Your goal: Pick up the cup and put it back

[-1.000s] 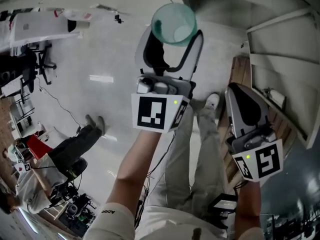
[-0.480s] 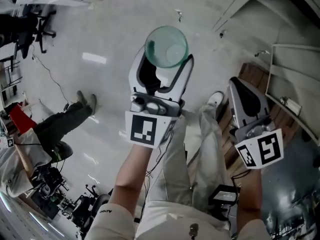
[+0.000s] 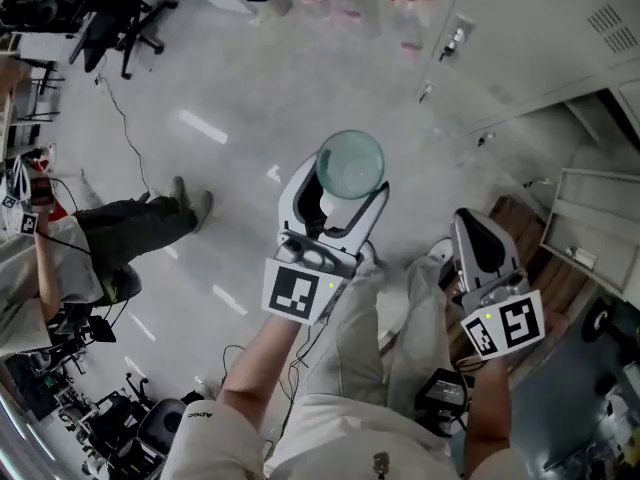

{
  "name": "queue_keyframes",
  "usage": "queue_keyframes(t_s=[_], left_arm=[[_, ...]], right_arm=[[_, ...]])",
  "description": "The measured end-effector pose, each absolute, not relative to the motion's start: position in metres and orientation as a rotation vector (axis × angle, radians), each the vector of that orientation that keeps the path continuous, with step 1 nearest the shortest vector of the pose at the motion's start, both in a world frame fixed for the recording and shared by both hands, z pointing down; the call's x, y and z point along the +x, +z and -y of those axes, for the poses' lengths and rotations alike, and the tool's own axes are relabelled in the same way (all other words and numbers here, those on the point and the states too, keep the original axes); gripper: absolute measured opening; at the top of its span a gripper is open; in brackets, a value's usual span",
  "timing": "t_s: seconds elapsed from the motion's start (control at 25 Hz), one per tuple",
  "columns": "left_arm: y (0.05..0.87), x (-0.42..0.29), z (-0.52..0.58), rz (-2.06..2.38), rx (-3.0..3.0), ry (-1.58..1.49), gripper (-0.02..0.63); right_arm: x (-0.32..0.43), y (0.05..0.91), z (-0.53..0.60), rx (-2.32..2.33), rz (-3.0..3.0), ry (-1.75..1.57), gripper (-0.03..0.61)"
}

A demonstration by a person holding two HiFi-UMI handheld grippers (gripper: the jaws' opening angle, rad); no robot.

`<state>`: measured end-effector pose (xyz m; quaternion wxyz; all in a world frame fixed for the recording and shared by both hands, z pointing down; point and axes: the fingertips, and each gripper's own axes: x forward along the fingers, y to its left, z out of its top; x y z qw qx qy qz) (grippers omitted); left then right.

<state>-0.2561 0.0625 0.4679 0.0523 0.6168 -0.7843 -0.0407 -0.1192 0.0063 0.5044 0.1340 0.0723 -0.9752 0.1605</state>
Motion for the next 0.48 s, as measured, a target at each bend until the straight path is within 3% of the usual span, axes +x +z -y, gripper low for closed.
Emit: queue_keyframes(t_s=[0.48], left_arm=[[0.341, -0.266, -0.197, 2.466, 1.761, -0.187, 0.344]], right_arm=[[-0.104, 0.371, -0.102, 0.209, 2.868, 0.406, 0.026]])
